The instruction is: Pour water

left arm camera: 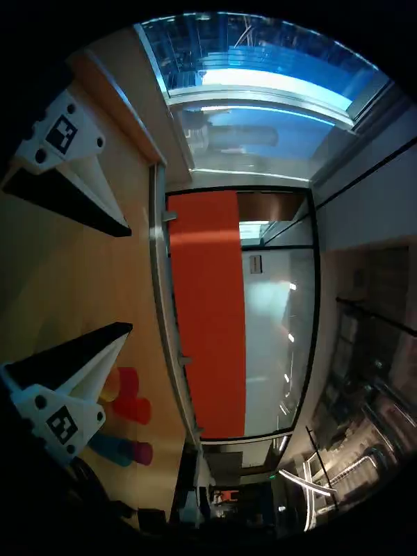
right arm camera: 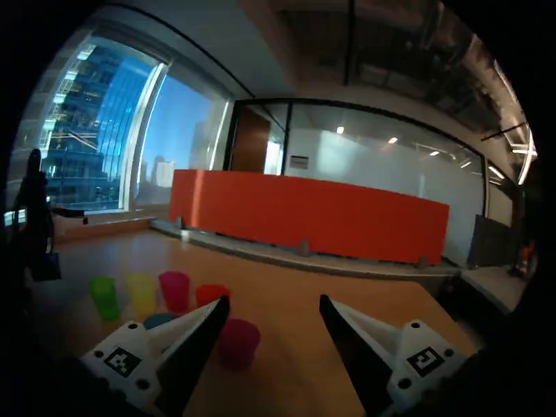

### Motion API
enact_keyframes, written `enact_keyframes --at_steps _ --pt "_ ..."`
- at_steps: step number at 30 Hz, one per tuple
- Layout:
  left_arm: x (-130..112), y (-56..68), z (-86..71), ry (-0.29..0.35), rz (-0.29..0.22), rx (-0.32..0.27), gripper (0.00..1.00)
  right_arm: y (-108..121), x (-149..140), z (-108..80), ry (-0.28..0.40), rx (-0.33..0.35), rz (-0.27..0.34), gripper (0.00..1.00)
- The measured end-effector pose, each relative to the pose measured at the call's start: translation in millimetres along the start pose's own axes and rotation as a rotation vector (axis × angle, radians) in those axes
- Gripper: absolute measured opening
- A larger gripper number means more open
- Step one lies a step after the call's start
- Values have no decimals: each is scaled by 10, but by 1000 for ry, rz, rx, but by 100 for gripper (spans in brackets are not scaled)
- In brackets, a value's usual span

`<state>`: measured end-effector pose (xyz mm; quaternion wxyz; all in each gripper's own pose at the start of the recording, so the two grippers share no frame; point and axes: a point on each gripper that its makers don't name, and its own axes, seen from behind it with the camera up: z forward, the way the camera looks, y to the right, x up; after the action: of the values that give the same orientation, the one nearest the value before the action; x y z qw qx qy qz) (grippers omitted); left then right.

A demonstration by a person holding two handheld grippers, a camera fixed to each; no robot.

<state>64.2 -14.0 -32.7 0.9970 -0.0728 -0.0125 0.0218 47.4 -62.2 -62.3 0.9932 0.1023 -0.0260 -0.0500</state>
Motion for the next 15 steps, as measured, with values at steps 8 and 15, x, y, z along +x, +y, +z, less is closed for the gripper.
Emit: enact_keyframes --at_steps 8,15 --pt "-37 -3 37 45 -37 49 91 367 55 -137 48 -123 64 100" --pt "-160 45 93 49 -48 67 91 511 69 -174 80 -174 104 100"
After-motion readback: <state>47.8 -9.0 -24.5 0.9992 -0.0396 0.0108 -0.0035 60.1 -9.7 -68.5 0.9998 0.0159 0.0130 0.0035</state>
